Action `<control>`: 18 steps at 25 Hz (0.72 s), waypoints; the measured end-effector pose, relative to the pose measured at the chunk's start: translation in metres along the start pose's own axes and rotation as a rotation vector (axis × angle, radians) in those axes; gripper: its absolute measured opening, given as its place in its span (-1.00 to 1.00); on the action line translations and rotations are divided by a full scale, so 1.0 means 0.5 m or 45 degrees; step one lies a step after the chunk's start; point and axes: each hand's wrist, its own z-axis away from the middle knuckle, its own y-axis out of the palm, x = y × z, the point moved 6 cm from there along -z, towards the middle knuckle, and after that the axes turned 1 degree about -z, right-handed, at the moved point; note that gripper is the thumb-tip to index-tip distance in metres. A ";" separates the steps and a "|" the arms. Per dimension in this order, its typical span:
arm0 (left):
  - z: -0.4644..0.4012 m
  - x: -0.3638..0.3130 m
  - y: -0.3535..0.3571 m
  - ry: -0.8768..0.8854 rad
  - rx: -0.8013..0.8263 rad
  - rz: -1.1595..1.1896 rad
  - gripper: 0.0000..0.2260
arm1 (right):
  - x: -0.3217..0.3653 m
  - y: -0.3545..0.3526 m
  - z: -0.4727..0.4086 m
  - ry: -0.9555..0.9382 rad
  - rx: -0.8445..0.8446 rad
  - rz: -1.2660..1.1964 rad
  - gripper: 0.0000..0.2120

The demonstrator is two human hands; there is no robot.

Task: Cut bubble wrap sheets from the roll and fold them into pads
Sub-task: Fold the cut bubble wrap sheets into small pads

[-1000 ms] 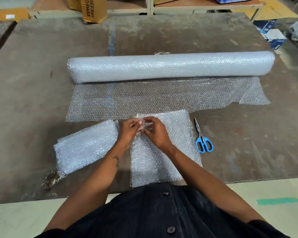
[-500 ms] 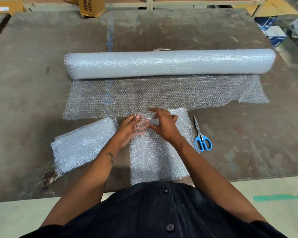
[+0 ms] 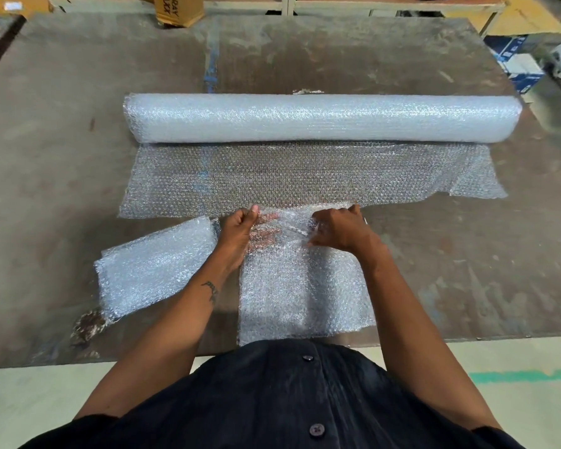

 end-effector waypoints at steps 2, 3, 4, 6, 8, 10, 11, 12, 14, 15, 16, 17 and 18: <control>0.003 -0.009 -0.002 0.085 -0.044 -0.054 -0.74 | -0.032 0.000 0.015 0.024 0.092 -0.185 -0.71; 0.004 -0.013 -0.005 0.106 -0.054 -0.069 -0.81 | -0.048 0.000 0.026 0.038 0.104 -0.253 -0.76; 0.004 -0.016 -0.009 0.116 -0.071 -0.099 -0.85 | -0.063 -0.002 0.036 0.054 0.071 -0.284 -0.80; 0.001 -0.019 -0.015 0.151 -0.100 -0.169 -0.85 | -0.087 -0.010 0.056 0.135 -0.079 -0.336 -0.83; 0.008 -0.041 -0.009 0.207 -0.112 -0.298 -0.82 | -0.099 -0.014 0.074 0.263 -0.228 -0.493 -0.80; 0.018 -0.062 0.006 0.239 -0.086 -0.373 -0.83 | -0.082 -0.007 0.097 0.308 -0.242 -0.873 -0.72; 0.021 -0.066 0.014 0.235 -0.058 -0.363 -0.84 | -0.072 0.001 0.107 0.307 -0.207 -1.079 -0.68; 0.022 -0.064 0.017 0.213 -0.038 -0.324 -0.86 | -0.063 0.008 0.117 0.322 -0.177 -1.249 -0.65; 0.027 -0.052 0.015 0.147 0.012 -0.218 -0.85 | -0.059 0.030 0.134 0.389 -0.148 -1.488 -0.57; 0.023 -0.041 0.010 0.143 0.019 -0.189 -0.82 | -0.063 0.040 0.140 0.416 -0.135 -1.536 -0.54; 0.018 -0.029 0.005 0.167 0.029 -0.201 -0.78 | -0.066 0.046 0.147 0.415 -0.111 -1.536 -0.50; 0.031 -0.031 0.007 0.216 0.032 -0.240 -0.78 | -0.068 0.052 0.153 0.395 -0.084 -1.512 -0.45; 0.048 -0.036 0.011 0.284 0.030 -0.274 -0.82 | -0.066 0.053 0.162 0.362 -0.073 -1.473 -0.41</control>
